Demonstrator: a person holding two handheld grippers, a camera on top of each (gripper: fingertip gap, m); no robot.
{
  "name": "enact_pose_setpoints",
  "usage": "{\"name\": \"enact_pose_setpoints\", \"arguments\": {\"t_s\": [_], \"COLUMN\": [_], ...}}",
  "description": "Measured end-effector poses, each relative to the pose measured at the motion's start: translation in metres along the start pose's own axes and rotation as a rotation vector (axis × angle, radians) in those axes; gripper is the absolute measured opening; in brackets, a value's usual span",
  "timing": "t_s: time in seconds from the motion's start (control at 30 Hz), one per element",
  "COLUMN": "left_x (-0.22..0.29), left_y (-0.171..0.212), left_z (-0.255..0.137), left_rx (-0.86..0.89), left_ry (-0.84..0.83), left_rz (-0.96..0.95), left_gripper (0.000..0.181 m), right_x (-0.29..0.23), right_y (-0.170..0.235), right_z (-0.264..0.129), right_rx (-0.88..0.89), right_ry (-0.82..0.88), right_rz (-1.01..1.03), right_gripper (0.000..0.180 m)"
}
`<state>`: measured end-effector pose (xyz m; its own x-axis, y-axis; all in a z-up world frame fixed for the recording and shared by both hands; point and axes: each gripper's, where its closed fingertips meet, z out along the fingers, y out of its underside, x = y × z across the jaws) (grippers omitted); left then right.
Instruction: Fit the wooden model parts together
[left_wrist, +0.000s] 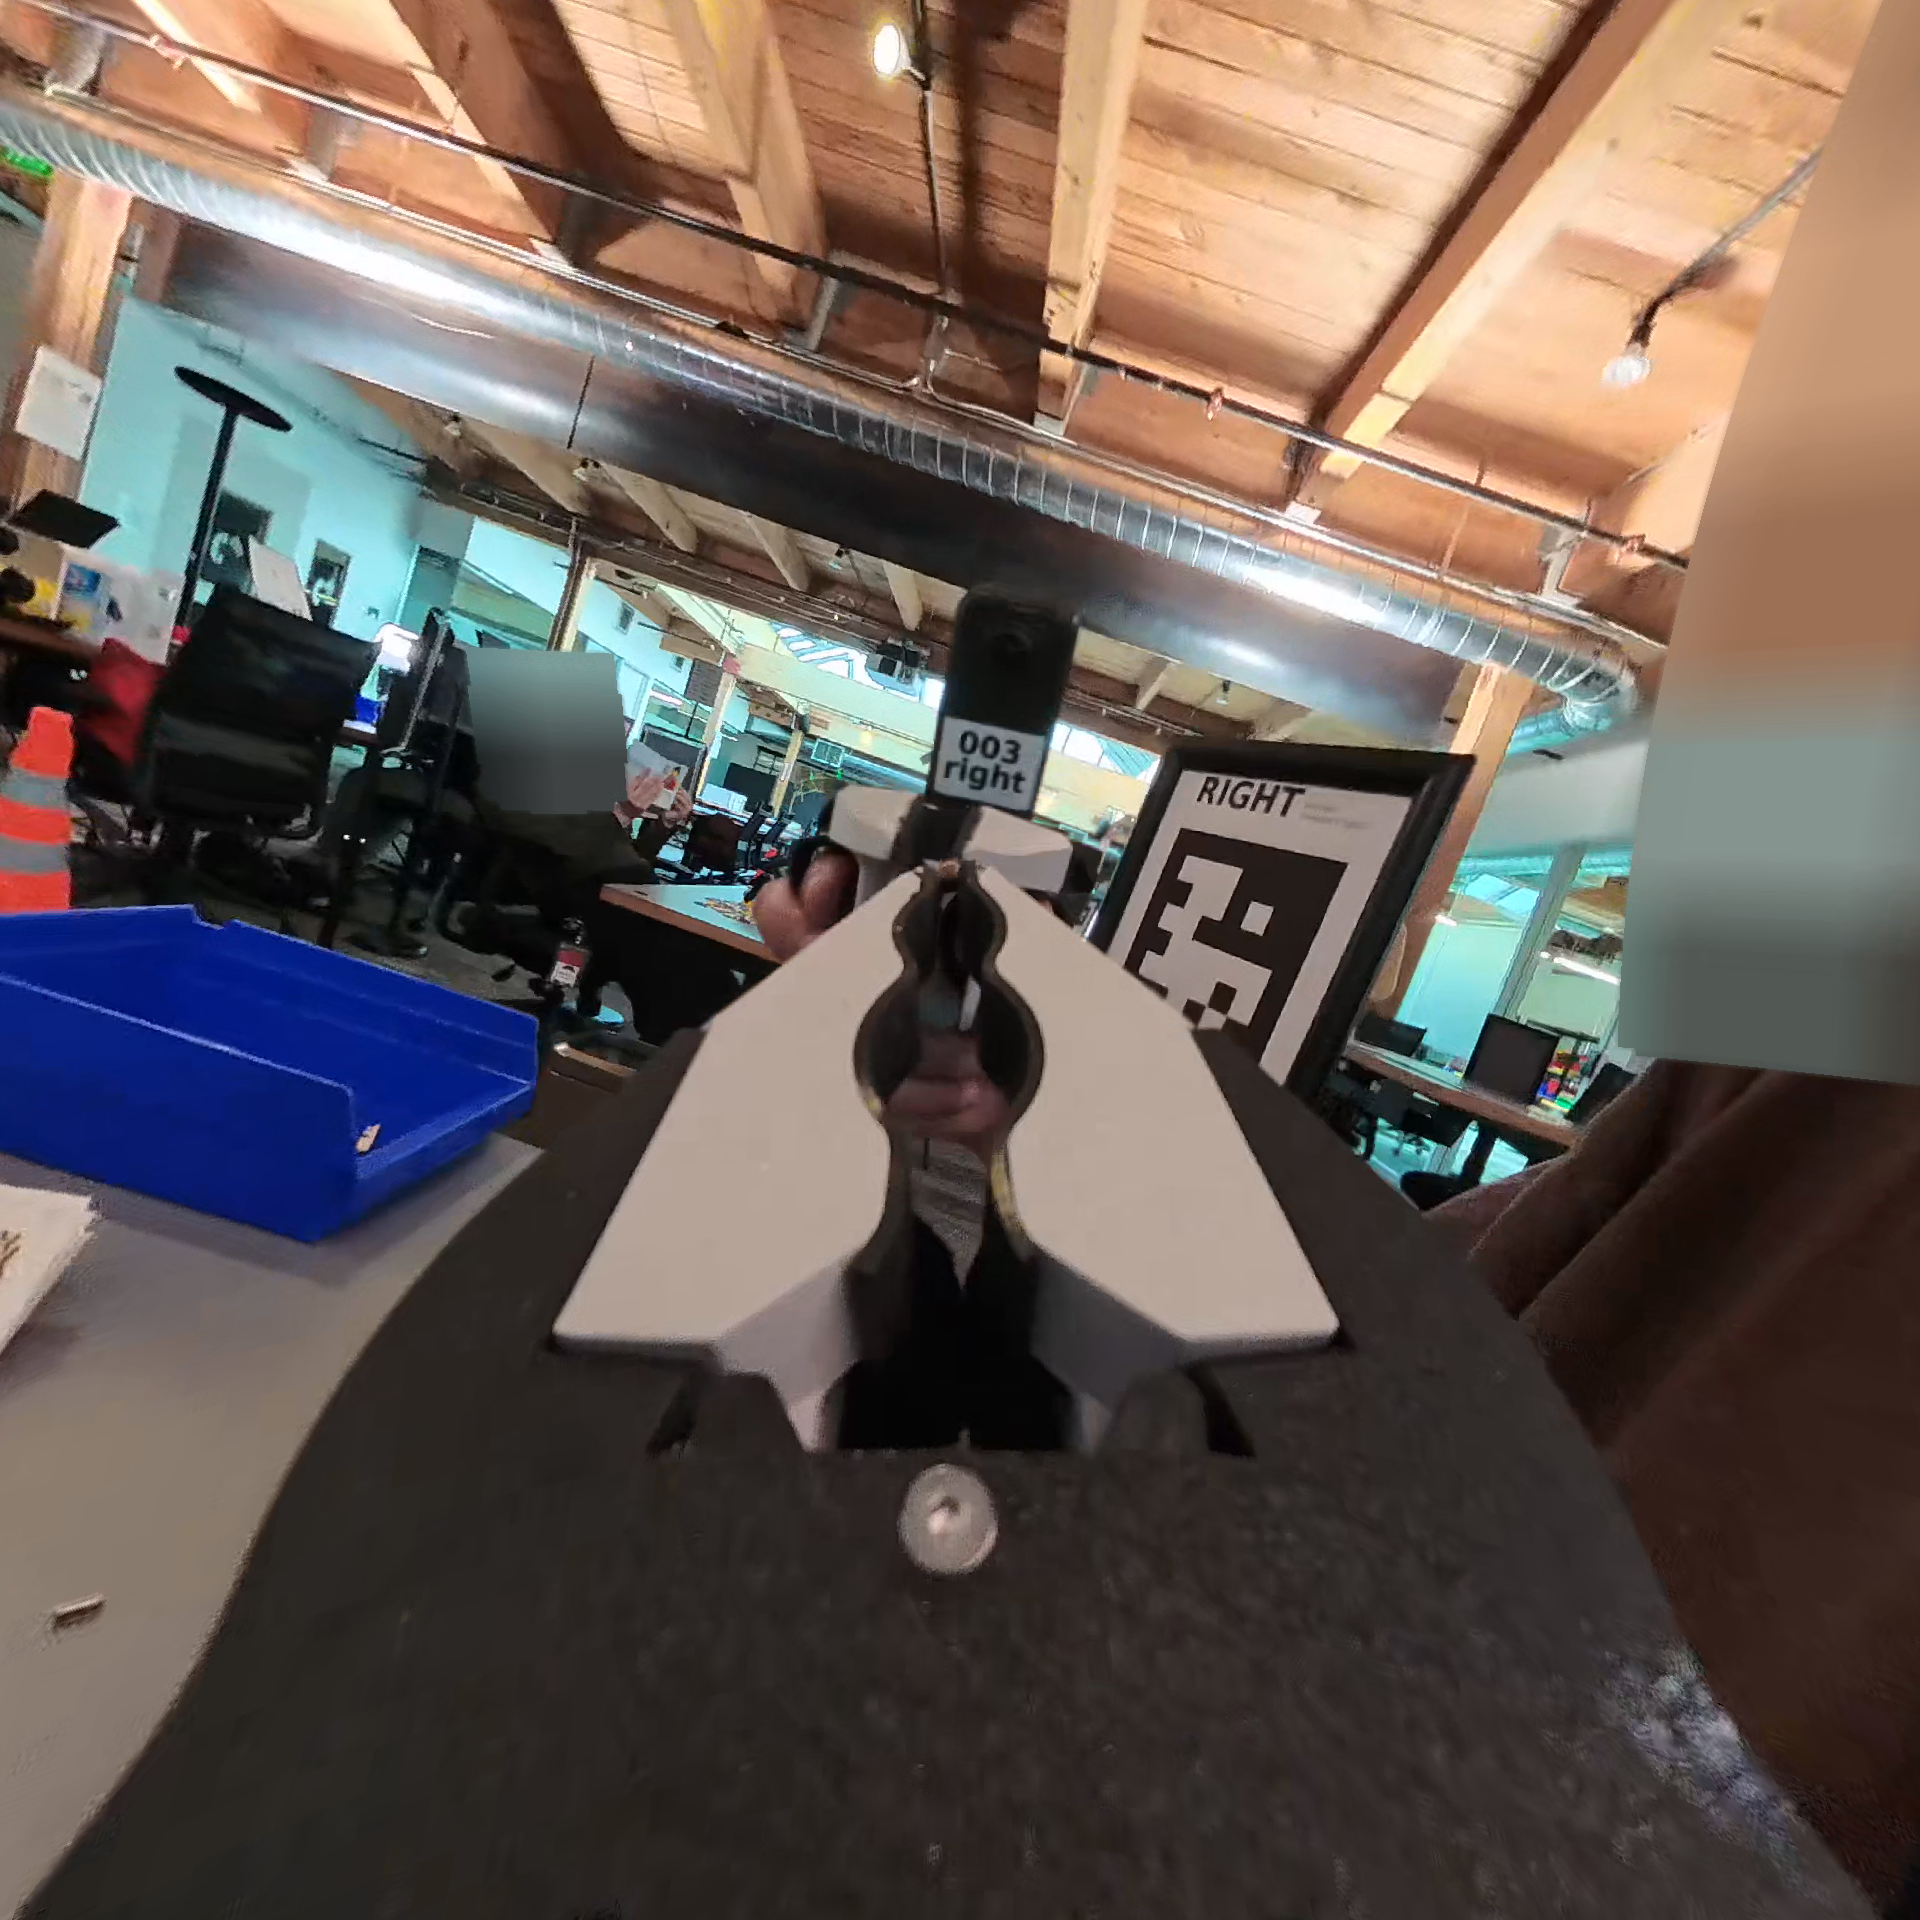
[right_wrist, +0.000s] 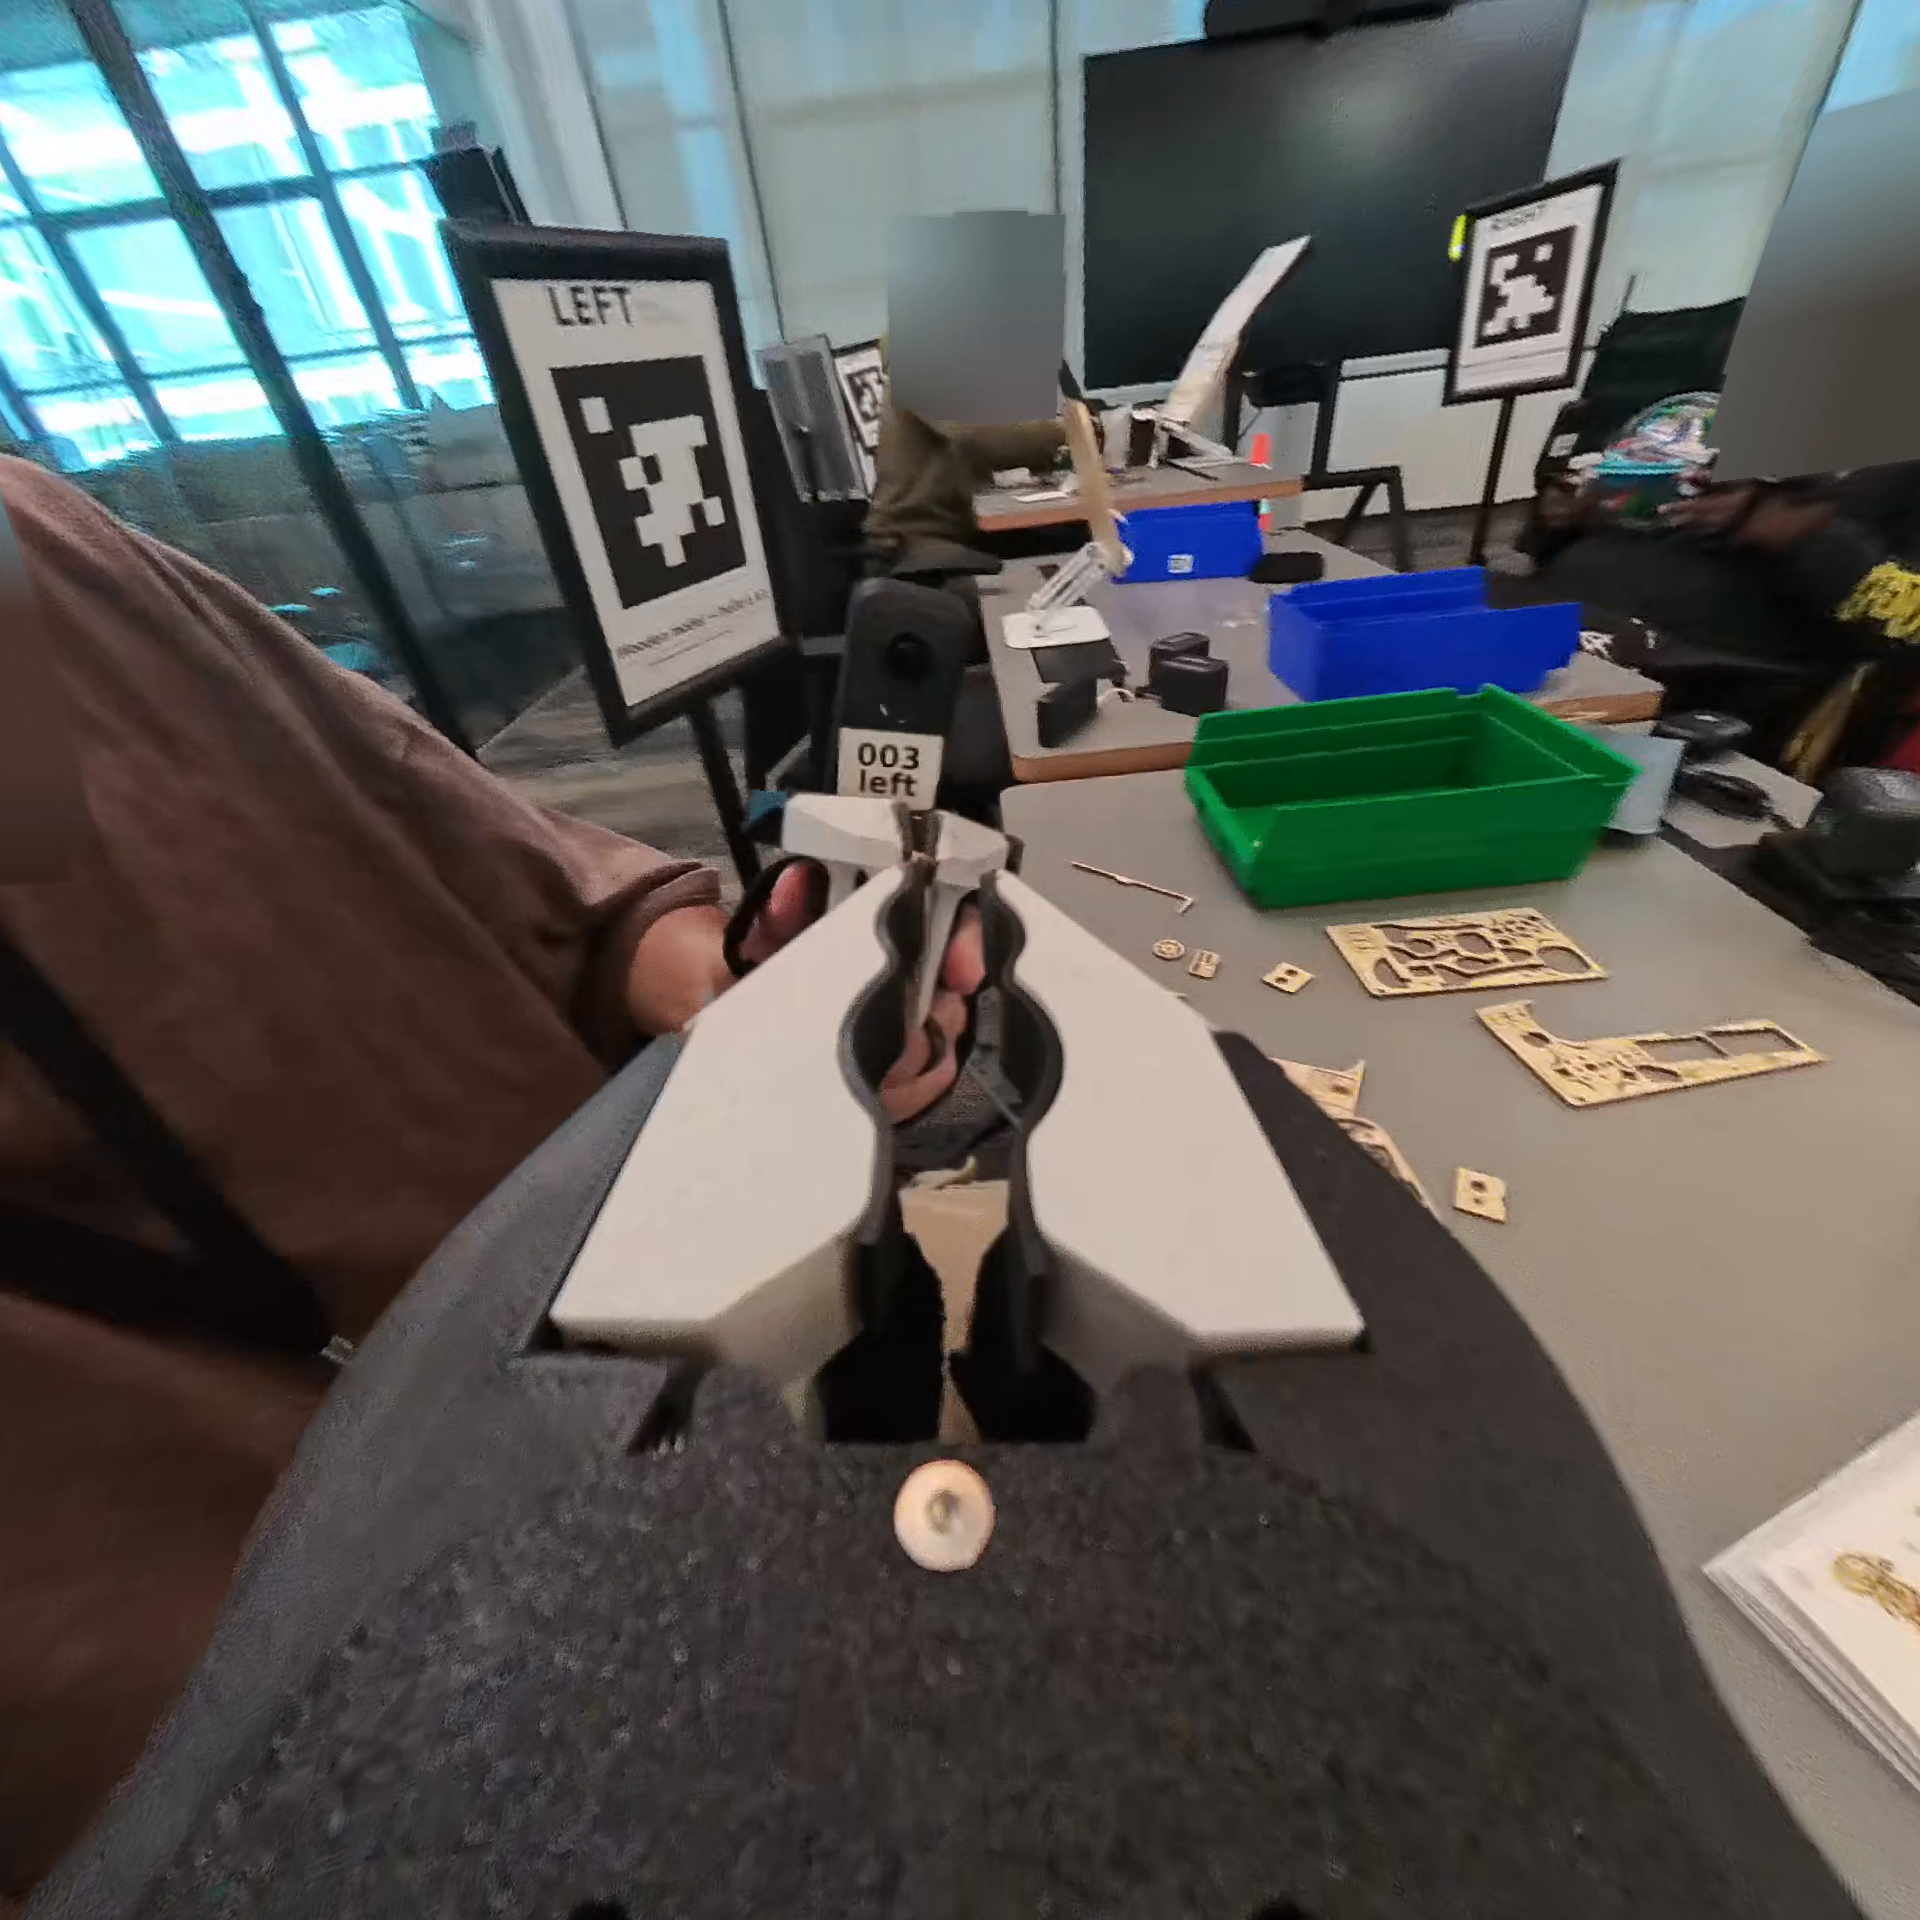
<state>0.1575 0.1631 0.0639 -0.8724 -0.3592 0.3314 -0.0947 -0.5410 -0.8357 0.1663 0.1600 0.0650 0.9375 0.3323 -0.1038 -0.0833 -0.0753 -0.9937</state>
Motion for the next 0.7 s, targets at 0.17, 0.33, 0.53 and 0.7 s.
{"name": "enact_pose_setpoints", "arguments": {"t_s": [0.17,0.33,0.53,0.7], "left_x": [0.003,0.002,0.003,0.002], "left_y": [0.002,0.006,0.006,0.008], "left_z": [0.002,0.003,0.002,0.002], "left_rx": [-0.006,-0.019,-0.027,-0.036], "left_ry": [0.005,-0.006,0.005,0.005], "left_rz": [0.011,0.031,0.048,0.064], "left_gripper": [0.001,0.001,0.001,0.001], "right_x": [-0.011,-0.011,-0.007,-0.007], "right_y": [0.0,0.003,0.006,0.009], "right_z": [0.001,0.004,0.006,0.006], "right_rx": [0.007,-0.002,-0.003,-0.015], "right_ry": [-0.068,-0.053,-0.054,-0.054], "right_rz": [0.02,-0.01,0.012,-0.011], "right_gripper": [0.009,0.007,0.006,0.001]}}
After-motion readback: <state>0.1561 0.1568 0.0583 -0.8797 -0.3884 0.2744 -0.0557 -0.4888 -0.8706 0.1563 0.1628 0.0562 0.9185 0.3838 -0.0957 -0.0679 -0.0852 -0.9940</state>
